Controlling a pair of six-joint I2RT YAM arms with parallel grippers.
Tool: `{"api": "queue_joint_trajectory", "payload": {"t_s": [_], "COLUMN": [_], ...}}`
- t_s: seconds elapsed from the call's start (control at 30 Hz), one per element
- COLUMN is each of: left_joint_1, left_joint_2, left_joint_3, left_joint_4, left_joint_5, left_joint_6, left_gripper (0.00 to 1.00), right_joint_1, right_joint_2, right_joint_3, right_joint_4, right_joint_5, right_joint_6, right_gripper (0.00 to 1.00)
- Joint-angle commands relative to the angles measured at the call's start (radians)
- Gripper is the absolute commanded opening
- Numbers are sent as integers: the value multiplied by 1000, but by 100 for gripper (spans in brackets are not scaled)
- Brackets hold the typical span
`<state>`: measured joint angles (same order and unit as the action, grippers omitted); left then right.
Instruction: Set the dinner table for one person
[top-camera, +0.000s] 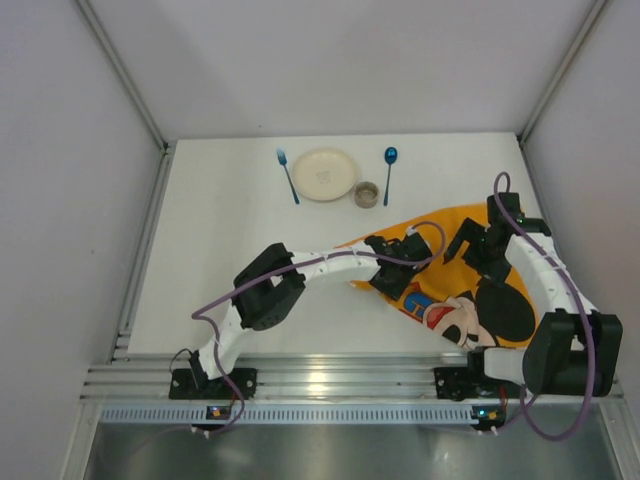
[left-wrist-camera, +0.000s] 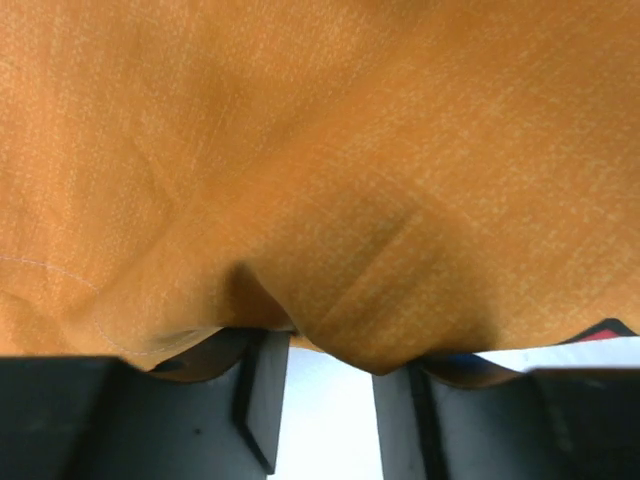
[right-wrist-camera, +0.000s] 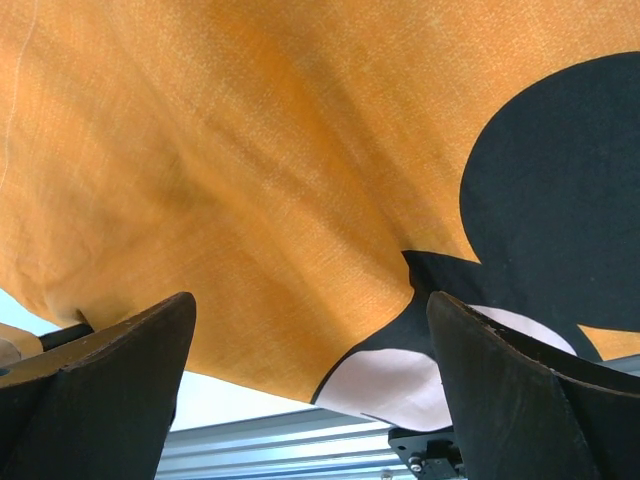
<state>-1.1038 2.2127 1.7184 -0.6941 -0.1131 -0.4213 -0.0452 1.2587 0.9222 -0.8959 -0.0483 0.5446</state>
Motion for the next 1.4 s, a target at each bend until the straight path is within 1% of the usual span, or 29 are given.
{"api": "queue_joint_trajectory", "payload": {"t_s": [0.0,0.07,0.1,0.17,0.2,0.27,0.33,0.37,0.43,0.5,0.53,0.6,0.63,0.7,0.73,0.77,0.8,0.83,0.87,0.9,0.97,1.03,1.07,1.13,1.17,1.2,1.27,1.3,1.37], "left_joint_1": [-11,-16,-16,-16,-16,-16,-15,-16,-14,-11,-8,-7,-5,-2,-4,-2,-4,-1,-1,-1,-1,-1,1,15,25,80,172,267,329], "left_joint_2": [154,165,169,170,163,136,47,1,-150,-247,-342,-431,-514,-599,-672,-706,-735,-773,-835,-867,-951,-1001,-1024,-1064,-1067,-1052,-1012,-977,-874], "left_joint_3": [-100,-134,-143,-175,-184,-209,-224,-229,-253,-279,-316,-367,-428,-521,-549,-577,-601,-653,-678,-712,-723,-708,-697,-675,-677,-689,-721,-753,-773], "left_joint_4": [-7,16,19,31,31,7,-37,-66,-160,-256,-292,-376,-395,-451,-470,-499,-522,-566,-587,-607,-656,-660,-654,-631,-596,-566,-474,-388,-303], "left_joint_5": [76,81,81,82,82,70,44,26,-31,-75,-83,-106,-108,-105,-106,-109,-118,-125,-125,-125,-123,-137,-175,-229,-279,-287,-251,-196,-155], "left_joint_6": [-30,-40,-42,-48,-51,-60,-79,-88,-129,-166,-207,-258,-311,-397,-430,-466,-503,-574,-609,-675,-730,-767,-777,-757,-742,-669,-564,-483,-415], "left_gripper": [39,33,22,12,0,0,0,0,0,0,0,0,0,0,0,2,11,18,97,99,99,99,99,99,99,99,99,99,99], "right_joint_1": [-19,-19,-19,-19,-19,-19,-19,-19,-19,-19,-19,-19,-19,-19,-18,-18,-16,-15,-9,-5,8,19,25,38,88,100,137,146,160], "right_joint_2": [14,18,19,21,21,22,28,30,39,56,65,93,99,128,134,142,159,165,171,179,185,189,191,200,212,218,238,248,255], "right_joint_3": [41,43,41,41,43,44,56,69,84,104,110,128,133,142,144,142,141,139,139,138,139,141,141,142,147,152,167,171,181], "right_joint_4": [12,11,9,9,9,8,6,8,11,23,28,41,49,67,84,90,97,109,114,118,124,129,135,150,156,161,170,172,181], "right_joint_5": [14,19,21,21,19,15,4,-1,-13,-25,-27,-33,-36,-41,-44,-50,-58,-59,-61,-61,-58,-50,-48,-50,-50,-48,-47,-39,-41], "right_joint_6": [-17,-23,-23,-26,-25,-25,-18,-18,-11,-6,-3,5,9,18,21,28,35,38,41,46,49,51,52,58,60,61,64,66,66], "right_gripper": [100,100,100,100,100,100,100,100,100,100,100,100,100,100,100,100,100,100,100,100,99,99,100,100,99,99,99,99,99]}}
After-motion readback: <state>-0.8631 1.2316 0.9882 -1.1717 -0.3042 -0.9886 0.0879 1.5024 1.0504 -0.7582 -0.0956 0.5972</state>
